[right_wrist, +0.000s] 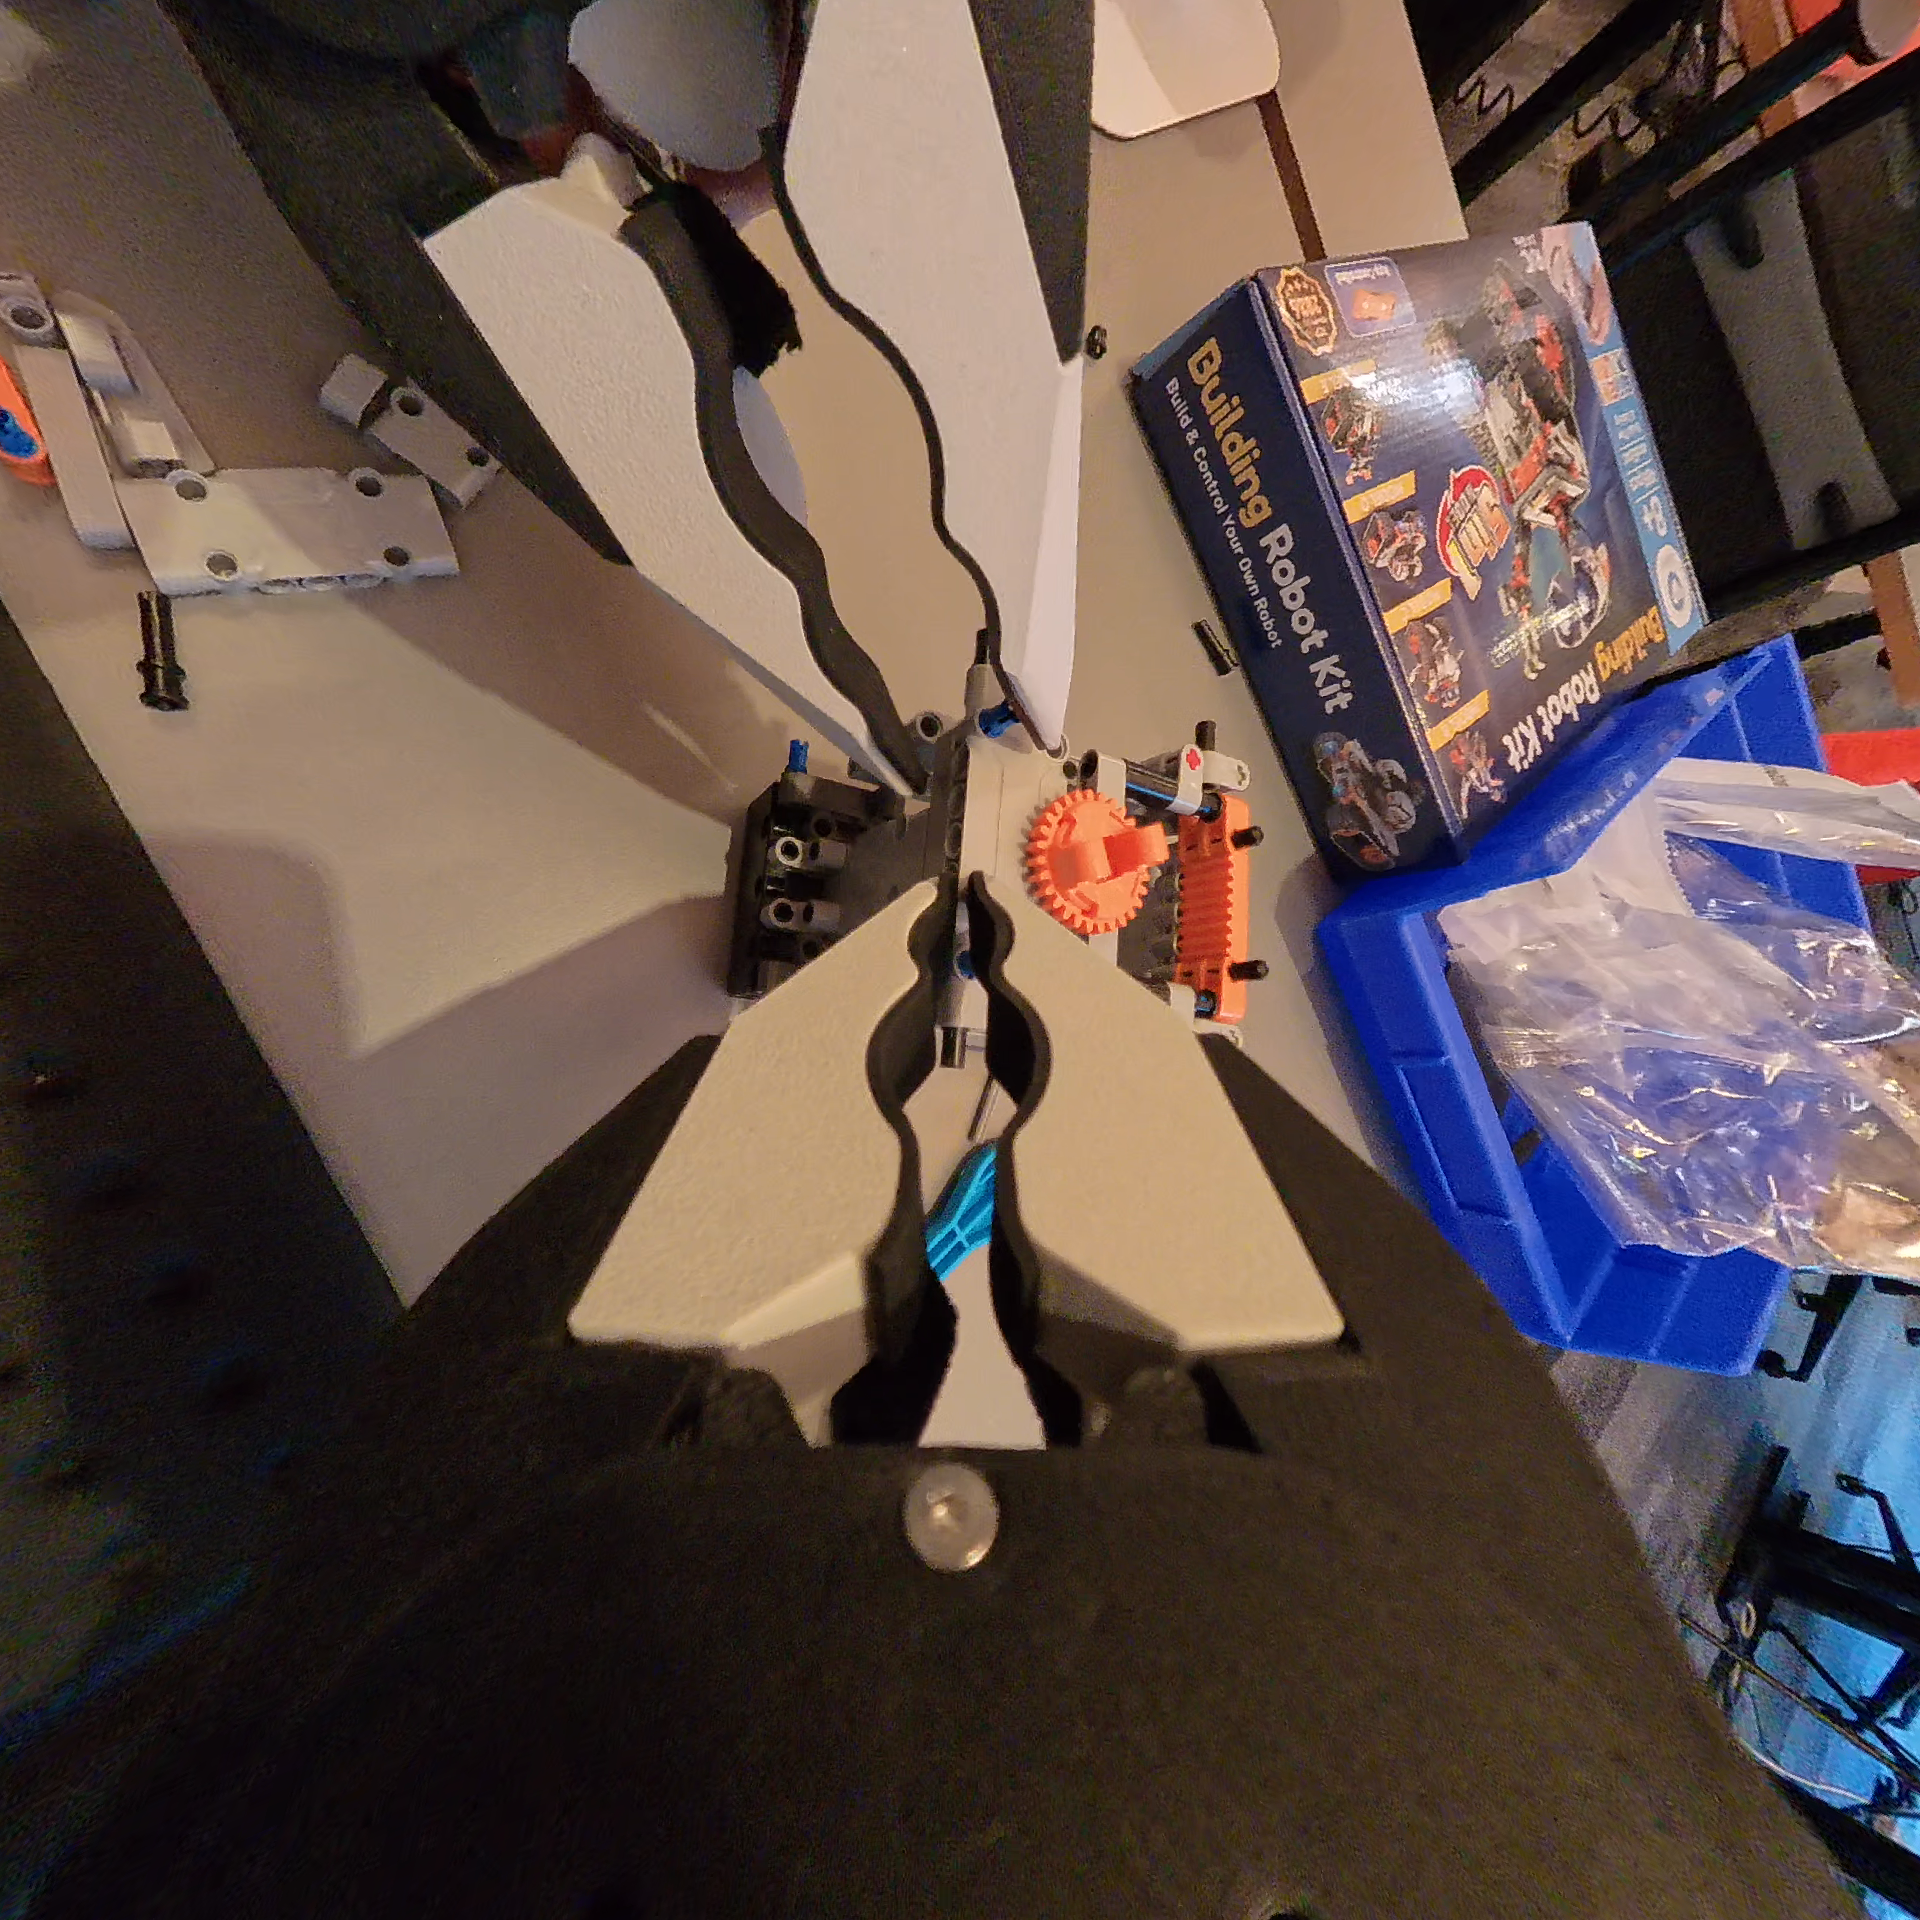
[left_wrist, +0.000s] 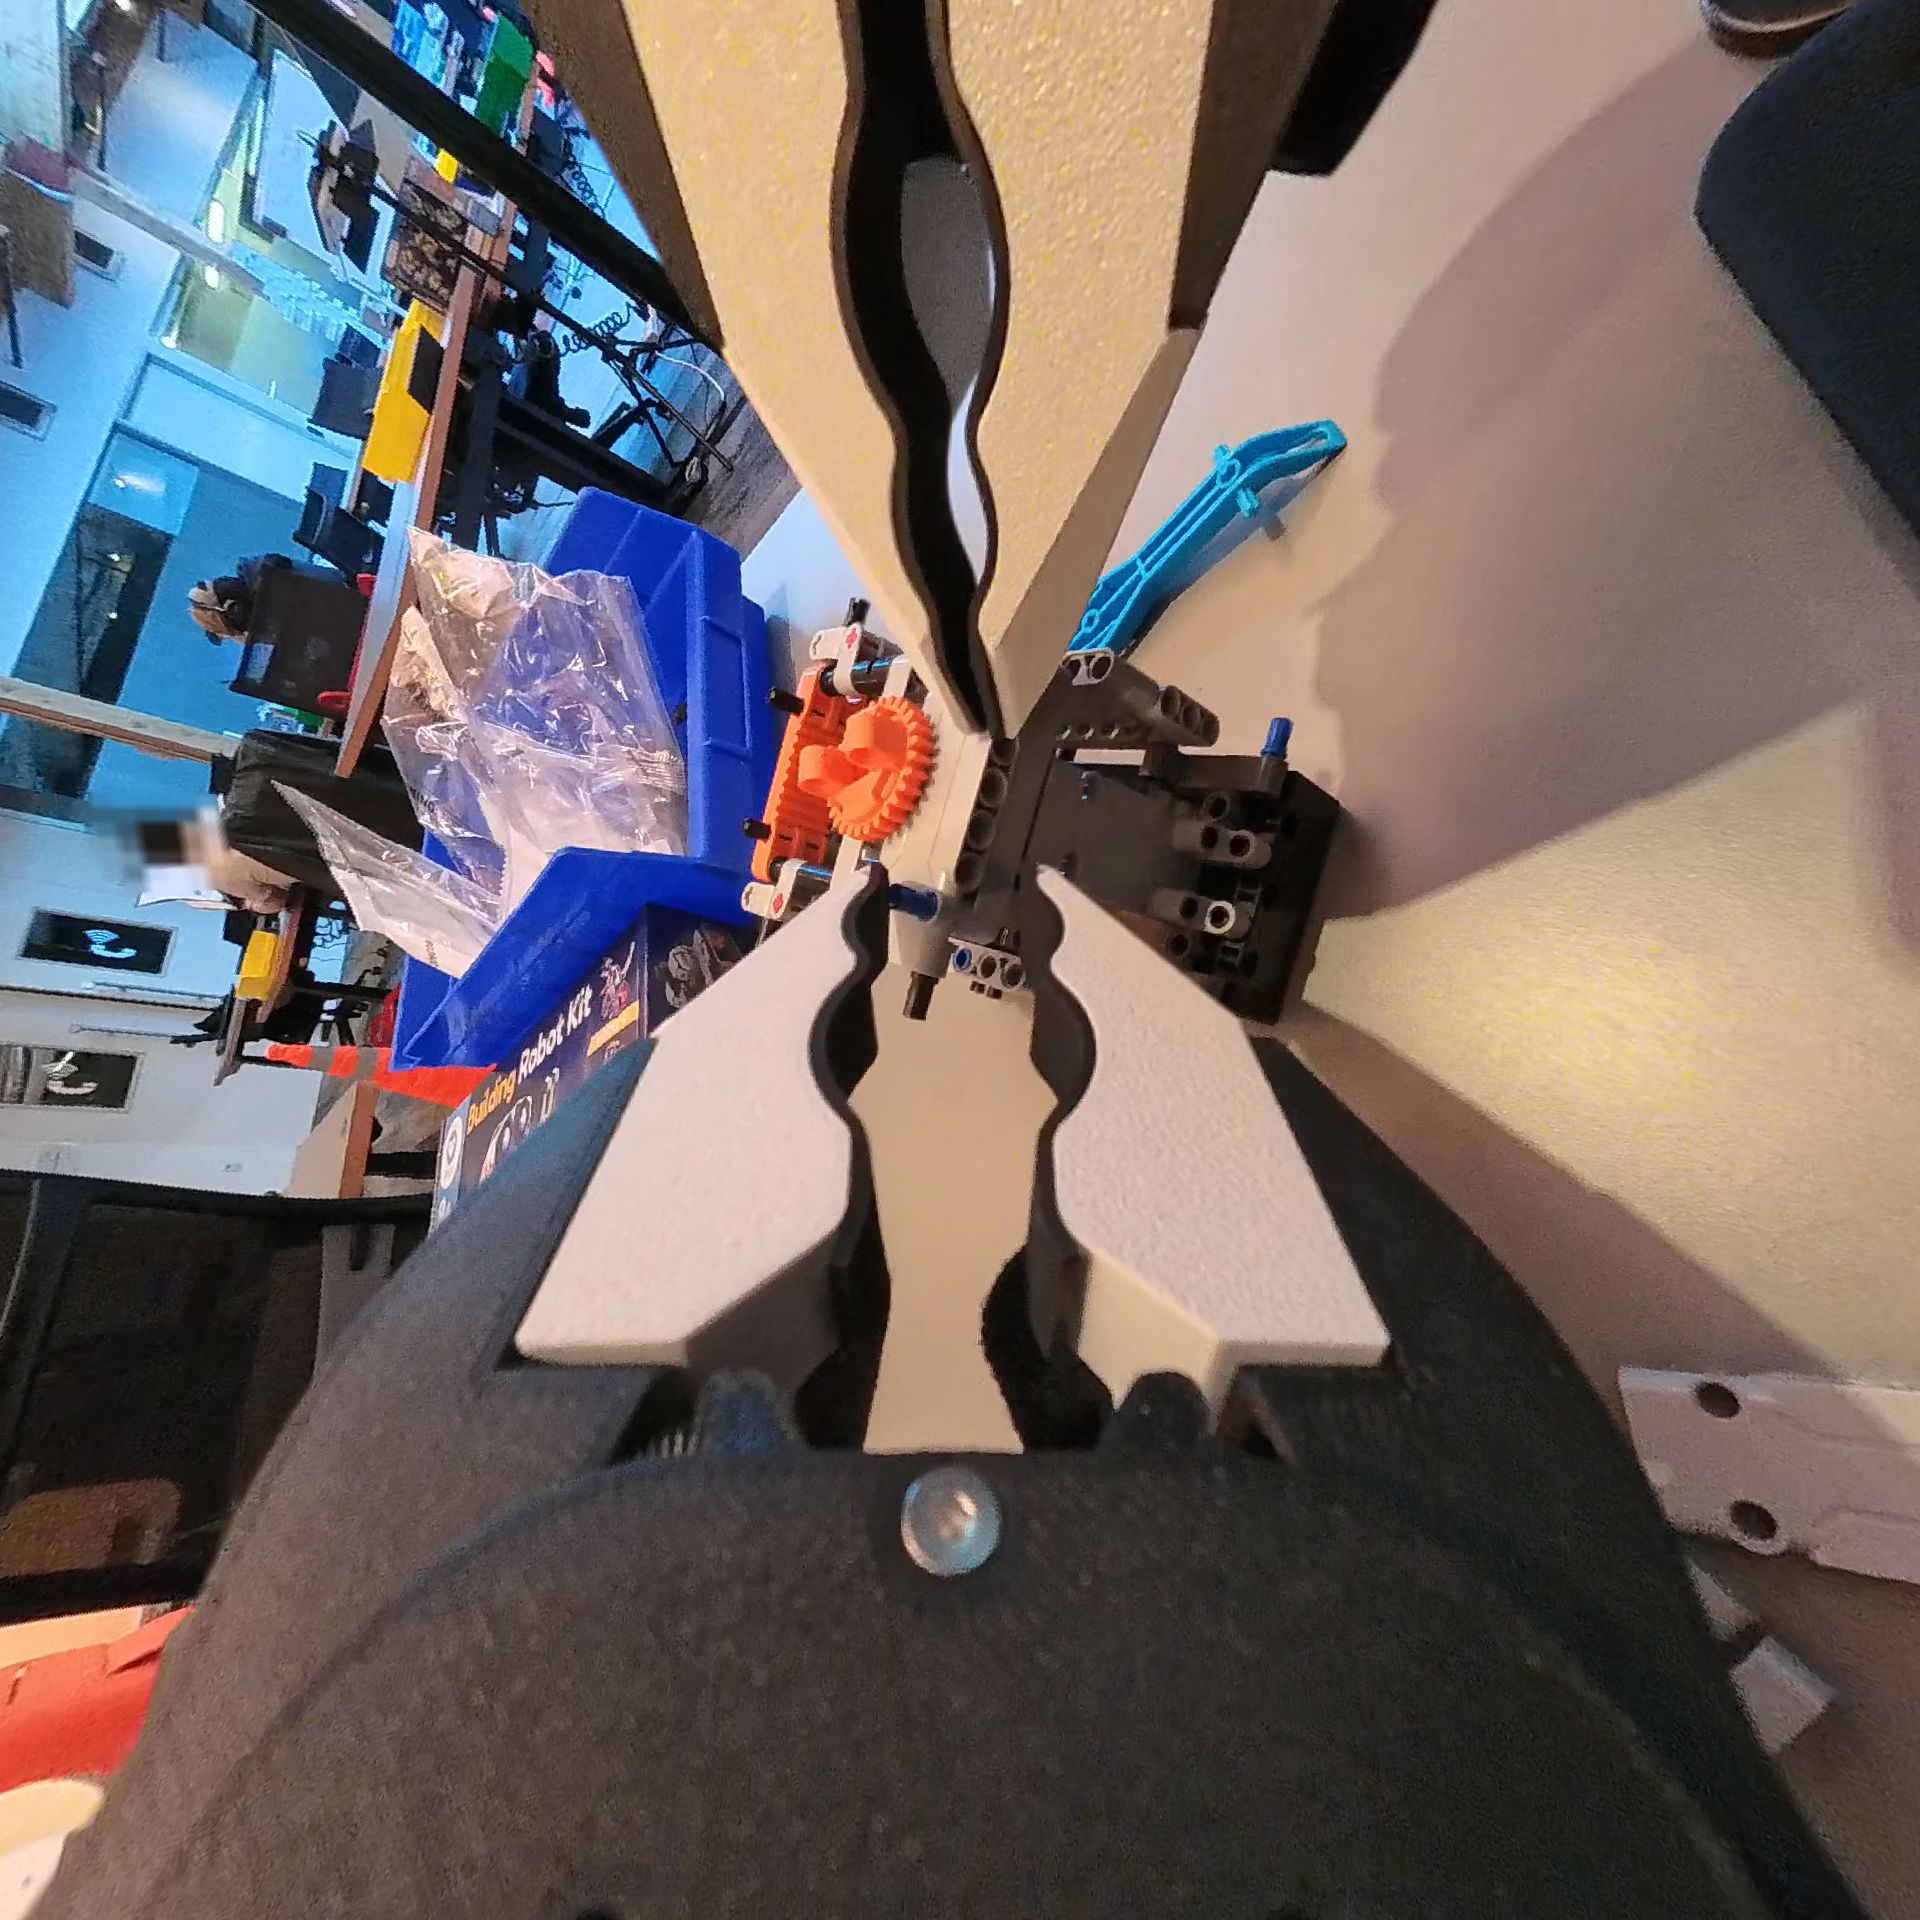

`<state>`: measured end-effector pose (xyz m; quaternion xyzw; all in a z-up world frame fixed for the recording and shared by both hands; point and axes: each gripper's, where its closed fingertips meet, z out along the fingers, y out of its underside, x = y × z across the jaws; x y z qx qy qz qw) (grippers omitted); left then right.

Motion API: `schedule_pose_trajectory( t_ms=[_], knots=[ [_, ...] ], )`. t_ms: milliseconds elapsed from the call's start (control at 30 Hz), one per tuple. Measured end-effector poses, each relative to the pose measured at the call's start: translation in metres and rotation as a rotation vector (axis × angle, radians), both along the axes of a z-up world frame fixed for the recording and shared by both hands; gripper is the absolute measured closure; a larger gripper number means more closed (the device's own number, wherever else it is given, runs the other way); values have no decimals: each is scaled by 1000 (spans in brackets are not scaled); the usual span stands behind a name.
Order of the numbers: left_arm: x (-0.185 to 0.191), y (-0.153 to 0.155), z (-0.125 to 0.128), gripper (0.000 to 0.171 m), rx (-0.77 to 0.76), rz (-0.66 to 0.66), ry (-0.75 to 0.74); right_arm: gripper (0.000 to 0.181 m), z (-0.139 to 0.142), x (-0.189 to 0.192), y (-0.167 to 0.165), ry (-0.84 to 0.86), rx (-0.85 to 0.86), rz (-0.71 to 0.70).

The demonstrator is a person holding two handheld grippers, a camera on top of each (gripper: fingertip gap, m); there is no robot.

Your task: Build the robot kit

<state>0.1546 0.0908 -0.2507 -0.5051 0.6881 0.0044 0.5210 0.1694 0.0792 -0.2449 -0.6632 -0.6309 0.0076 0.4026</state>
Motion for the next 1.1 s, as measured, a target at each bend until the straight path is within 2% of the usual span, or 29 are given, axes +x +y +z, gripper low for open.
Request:
schedule_pose_trajectory(
  t_ms=[400,467,500,567,633,667,767,867,933,1000,1100],
  knots=[
    [1,4,-1,151,-12,25,-60,181,-1,-2,2,9,-114,-23],
    [0,0,1,153,-18,9,-33,181,3,-3,-1,52,-134,-21],
    [-1,-1,2,153,-39,3,-35,172,9,-2,-3,92,-130,-27],
    [-9,4,6,143,-61,18,-39,166,27,7,-4,190,-118,-69],
    [-13,1,11,141,-147,5,-86,159,35,20,-2,271,-132,-120],
    [-15,2,11,138,-189,11,-98,158,33,26,0,289,-153,-152],
    [-16,3,1,139,-269,24,-80,138,10,33,5,327,-291,-233],
    [-12,2,-12,140,-320,40,-68,141,-4,24,4,343,-312,-213],
    [-13,2,-12,151,-343,57,-74,144,-12,17,5,339,-321,-211],
    [-17,0,-11,157,-341,61,-74,150,-14,11,6,345,-316,-202],
    [-30,1,-12,157,-361,87,-86,154,-13,-3,8,369,-333,-166]
  ],
)
